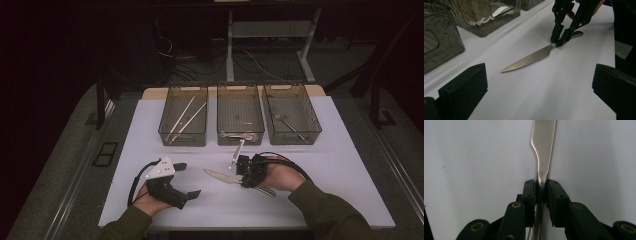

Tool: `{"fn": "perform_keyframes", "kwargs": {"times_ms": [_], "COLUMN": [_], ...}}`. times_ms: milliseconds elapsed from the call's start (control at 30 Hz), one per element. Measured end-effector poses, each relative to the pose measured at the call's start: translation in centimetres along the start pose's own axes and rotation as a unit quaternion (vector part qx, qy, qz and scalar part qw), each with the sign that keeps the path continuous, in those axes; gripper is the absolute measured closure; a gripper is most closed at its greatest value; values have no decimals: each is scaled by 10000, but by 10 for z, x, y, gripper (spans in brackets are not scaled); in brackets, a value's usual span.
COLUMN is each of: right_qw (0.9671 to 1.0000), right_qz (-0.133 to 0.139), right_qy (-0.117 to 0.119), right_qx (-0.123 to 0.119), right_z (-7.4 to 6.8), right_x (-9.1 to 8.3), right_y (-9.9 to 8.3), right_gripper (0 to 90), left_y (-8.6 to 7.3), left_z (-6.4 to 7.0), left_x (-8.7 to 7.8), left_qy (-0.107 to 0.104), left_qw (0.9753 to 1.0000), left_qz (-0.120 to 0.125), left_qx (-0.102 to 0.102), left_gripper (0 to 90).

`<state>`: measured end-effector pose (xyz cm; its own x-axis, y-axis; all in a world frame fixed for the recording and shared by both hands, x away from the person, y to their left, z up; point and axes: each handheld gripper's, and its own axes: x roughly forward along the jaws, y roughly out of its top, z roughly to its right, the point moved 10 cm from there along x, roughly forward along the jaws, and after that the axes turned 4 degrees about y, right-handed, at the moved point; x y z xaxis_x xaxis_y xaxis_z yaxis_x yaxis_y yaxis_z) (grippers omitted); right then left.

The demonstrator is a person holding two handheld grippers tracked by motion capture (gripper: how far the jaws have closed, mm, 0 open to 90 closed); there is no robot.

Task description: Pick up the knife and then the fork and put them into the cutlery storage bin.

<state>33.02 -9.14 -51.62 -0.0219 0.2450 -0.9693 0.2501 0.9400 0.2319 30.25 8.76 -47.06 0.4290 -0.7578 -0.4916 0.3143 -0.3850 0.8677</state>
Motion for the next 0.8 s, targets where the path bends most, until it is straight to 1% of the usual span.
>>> {"fn": "perform_keyframes", "kwargs": {"times_ms": [200, 400, 600, 700, 800], "right_qw": [9999, 9999, 9989, 9982, 9971], "right_qz": [-94, -60, 296, 391, 526], "right_qy": [-37, -58, 150, 157, 162], "right_qx": [16, 89, 341, 418, 521], "right_z": [-1, -1, 2, 5, 9], "right_x": [1, 1, -2, -4, -10], "right_y": [1, 0, -3, -6, -10], "right_gripper": [780, 795, 796, 797, 797], "left_y": [0, 0, 0, 0, 0], "left_z": [1, 0, 0, 0, 0], "left_x": [1, 0, 0, 0, 0], "left_qy": [-18, -13, -13, -12, -11], "left_qw": [10000, 10000, 10000, 10000, 10000], "left_qz": [-19, -13, -8, -9, 0], "left_qx": [14, 4, -21, -11, -27], "left_gripper": [0, 0, 0, 0, 0]}}
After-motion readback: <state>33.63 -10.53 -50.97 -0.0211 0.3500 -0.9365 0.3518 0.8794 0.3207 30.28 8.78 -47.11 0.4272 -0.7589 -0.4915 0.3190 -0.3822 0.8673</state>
